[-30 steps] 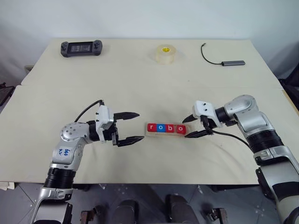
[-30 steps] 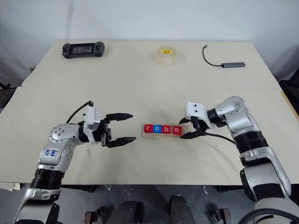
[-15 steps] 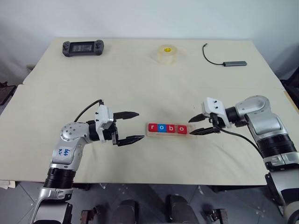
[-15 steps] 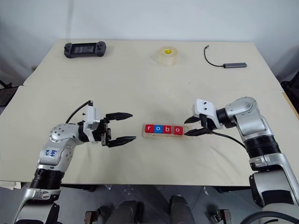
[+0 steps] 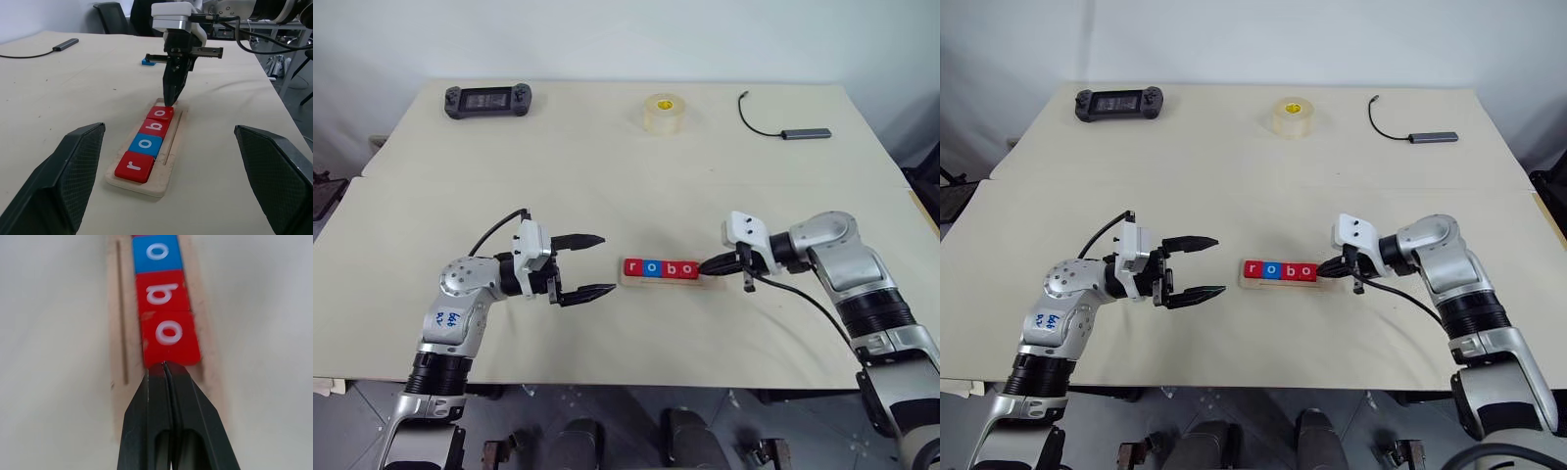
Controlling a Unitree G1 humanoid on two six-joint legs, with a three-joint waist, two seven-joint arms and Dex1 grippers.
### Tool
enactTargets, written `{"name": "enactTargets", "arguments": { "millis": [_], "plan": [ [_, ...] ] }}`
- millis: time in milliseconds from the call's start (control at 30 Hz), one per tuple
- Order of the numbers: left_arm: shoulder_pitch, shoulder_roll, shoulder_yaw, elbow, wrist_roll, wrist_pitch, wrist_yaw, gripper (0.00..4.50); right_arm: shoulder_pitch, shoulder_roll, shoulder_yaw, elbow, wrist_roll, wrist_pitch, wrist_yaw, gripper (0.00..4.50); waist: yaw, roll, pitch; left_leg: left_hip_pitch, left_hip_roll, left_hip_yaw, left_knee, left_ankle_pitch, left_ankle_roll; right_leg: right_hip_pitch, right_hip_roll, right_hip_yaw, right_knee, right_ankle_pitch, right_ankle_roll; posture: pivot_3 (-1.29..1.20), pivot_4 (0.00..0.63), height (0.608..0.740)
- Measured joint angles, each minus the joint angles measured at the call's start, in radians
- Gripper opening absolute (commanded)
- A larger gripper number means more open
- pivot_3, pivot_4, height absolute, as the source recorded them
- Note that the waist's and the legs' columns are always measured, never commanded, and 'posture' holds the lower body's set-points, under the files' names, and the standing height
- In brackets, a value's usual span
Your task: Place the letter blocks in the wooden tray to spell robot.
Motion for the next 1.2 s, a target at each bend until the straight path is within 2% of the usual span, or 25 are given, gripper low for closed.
{"name": "enactTargets", "arguments": {
  "millis": [200, 300, 333, 400, 467, 600, 733, 800, 867, 967, 1067, 1200],
  "plan": [
    [0.0, 0.0, 0.0, 0.0, 0.0, 0.0, 0.001, 4.5, -0.004, 0.012, 0.0, -0.004, -0.004, 0.002, -0.013, 0.03, 0.0, 0.0, 0.0, 0.0, 0.0, 0.0, 0.0, 0.0, 0.0, 0.0, 0.0, 0.0, 0.0, 0.0, 0.0, 0.0, 0.15, 0.74],
    [0.0, -0.002, -0.001, 0.001, 0.0, -0.001, 0.0, 4.5, 0.02, -0.025, -0.01, -0.063, 0.012, 0.026, 0.001, 0.03, 0.002, 0.0, 0.0, 0.0, 0.0, 0.0, 0.0, 0.0, 0.0, 0.0, 0.0, 0.0, 0.0, 0.0, 0.0, 0.0, 0.15, 0.74],
    [0.0, -0.002, -0.001, 0.002, 0.0, -0.001, 0.0, 4.5, 0.043, -0.045, -0.032, -0.101, 0.031, 0.043, -0.003, 0.19, 0.005, 0.0, 0.0, 0.0, 0.0, -0.001, 0.0, 0.0, 0.0, 0.0, 0.0, -0.001, 0.0, 0.0, 0.0, 0.0, 0.15, 0.74],
    [-0.001, -0.004, -0.001, 0.006, 0.0, -0.002, 0.0, 4.5, 0.09, -0.067, -0.098, -0.164, 0.067, 0.086, -0.034, 0.57, 0.008, 0.0, 0.0, 0.0, 0.0, -0.001, 0.0, 0.0, 0.0, 0.0, 0.0, -0.001, 0.0, 0.0, 0.0, 0.0, 0.15, 0.74],
    [-0.003, -0.007, -0.002, 0.009, 0.0, -0.004, -0.001, 4.5, 0.174, -0.091, -0.195, -0.244, 0.11, 0.122, -0.091, 1.23, 0.018, 0.0, 0.0, 0.0, 0.0, -0.001, 0.0, 0.0, 0.0, 0.0, 0.0, 0.0, 0.0, 0.0, 0.0, 0.0, 0.15, 0.74],
    [-0.006, -0.016, -0.005, 0.019, 0.0, -0.01, -0.007, 4.5, 0.456, -0.095, -0.454, -0.411, 0.152, 0.132, -0.277, 2.55, 0.041, 0.0, 0.0, -0.001, -0.001, -0.001, -0.001, 0.0, 0.001, 0.001, 0.001, -0.001, 0.0, 0.0, 0.0, 0.0, 0.15, 0.74],
    [-0.008, -0.029, -0.013, 0.034, 0.0, -0.01, -0.011, 4.5, 0.689, -0.013, -0.683, -0.511, 0.177, 0.093, -0.435, 3.89, 0.05, 0.0, 0.0, 0.0, -0.002, 0.0, 0.0, 0.0, 0.001, 0.002, 0.002, 0.0, 0.0, 0.0, 0.0, 0.0, 0.15, 0.74],
    [-0.014, -0.044, -0.023, 0.038, 0.0, -0.008, -0.01, 4.5, 0.83, 0.061, -0.798, -0.579, 0.184, 0.061, -0.52, 4.47, 0.052, 0.0, 0.0, 0.001, -0.002, 0.0, -0.001, 0.0, 0.001, 0.002, 0.002, 0.0, 0.0, 0.0, 0.0, 0.0, 0.15, 0.74],
    [-0.014, -0.048, -0.026, 0.041, 0.0, -0.006, -0.009, 4.5, 0.936, 0.131, -0.864, -0.604, 0.185, 0.033, -0.593, 4.47, 0.05, 0.0, 0.0, 0.001, -0.003, 0.001, -0.001, 0.0, 0.002, 0.003, 0.002, 0.002, 0.0, 0.0, 0.0, 0.0, 0.15, 0.74],
    [-0.016, -0.053, -0.031, 0.042, 0.0, -0.003, -0.01, 4.5, 1.018, 0.217, -0.916, -0.617, 0.192, 0.013, -0.681, 4.47, 0.037, 0.0, 0.0, 0.004, -0.002, 0.003, -0.001, 0.0, 0.002, 0.004, 0.002, 0.004, 0.0, 0.0, 0.001, 0.0, 0.15, 0.74],
    [-0.027, -0.061, -0.04, 0.044, 0.0, -0.002, -0.011, 4.5, 1.048, 0.267, -0.916, -0.644, 0.194, -0.002, -0.751, 4.47, 0.022, 0.0, 0.0, 0.009, -0.001, 0.004, -0.002, 0.001, 0.002, 0.007, 0.003, 0.005, 0.001, 0.0, 0.001, 0.0, 0.15, 0.74],
    [-0.037, -0.062, -0.041, 0.047, 0.0, -0.002, -0.013, 4.5, 1.002, 0.262, -0.886, -0.671, 0.223, 0.052, -0.801, 4.47, 0.012, 0.001, -0.001, 0.016, 0.0, 0.005, -0.004, 0.001, 0.001, 0.012, 0.003, 0.007, 0.001, 0.0, 0.001, 0.0, 0.15, 0.74]
  ]
}}
